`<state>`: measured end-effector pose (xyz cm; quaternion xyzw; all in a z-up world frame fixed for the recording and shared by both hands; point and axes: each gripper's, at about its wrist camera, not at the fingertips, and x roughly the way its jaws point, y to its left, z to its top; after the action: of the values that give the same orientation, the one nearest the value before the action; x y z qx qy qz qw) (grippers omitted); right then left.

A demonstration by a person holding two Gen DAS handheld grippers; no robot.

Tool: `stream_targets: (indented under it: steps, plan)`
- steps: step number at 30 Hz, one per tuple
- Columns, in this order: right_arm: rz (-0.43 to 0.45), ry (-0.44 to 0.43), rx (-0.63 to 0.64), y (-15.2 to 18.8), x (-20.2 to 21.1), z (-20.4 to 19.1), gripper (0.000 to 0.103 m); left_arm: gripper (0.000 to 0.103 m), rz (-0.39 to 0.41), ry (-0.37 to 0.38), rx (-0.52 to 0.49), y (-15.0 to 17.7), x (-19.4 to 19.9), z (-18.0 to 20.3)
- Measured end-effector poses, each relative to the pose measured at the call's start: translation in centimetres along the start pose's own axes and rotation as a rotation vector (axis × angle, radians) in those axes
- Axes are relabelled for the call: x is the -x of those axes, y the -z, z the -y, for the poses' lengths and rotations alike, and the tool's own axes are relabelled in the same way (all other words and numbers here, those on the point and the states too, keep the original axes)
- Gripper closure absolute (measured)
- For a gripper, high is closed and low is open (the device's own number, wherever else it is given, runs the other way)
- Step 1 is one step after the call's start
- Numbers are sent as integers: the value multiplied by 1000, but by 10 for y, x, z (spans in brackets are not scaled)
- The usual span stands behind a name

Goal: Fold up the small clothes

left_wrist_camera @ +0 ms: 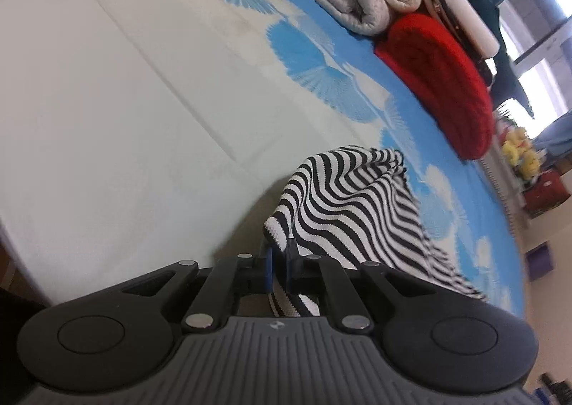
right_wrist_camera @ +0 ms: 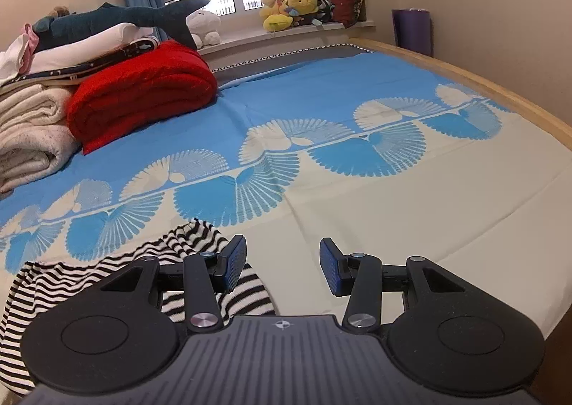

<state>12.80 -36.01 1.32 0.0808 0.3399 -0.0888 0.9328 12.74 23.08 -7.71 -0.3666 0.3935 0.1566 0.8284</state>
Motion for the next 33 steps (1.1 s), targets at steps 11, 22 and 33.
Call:
stream_targets:
  steps: [11, 22, 33]
  plan:
    - [-8, -68, -17, -5, -4, 3, 56, 97, 207, -70, -530, 25, 60, 142]
    - [-12, -110, -76, -12, -3, 38, 80, 81, -242, 447, -1133, 260, 14, 333]
    - [-203, -323, -102, -8, -42, 6, 77, 45, -177, 407, -1049, 112, 31, 261]
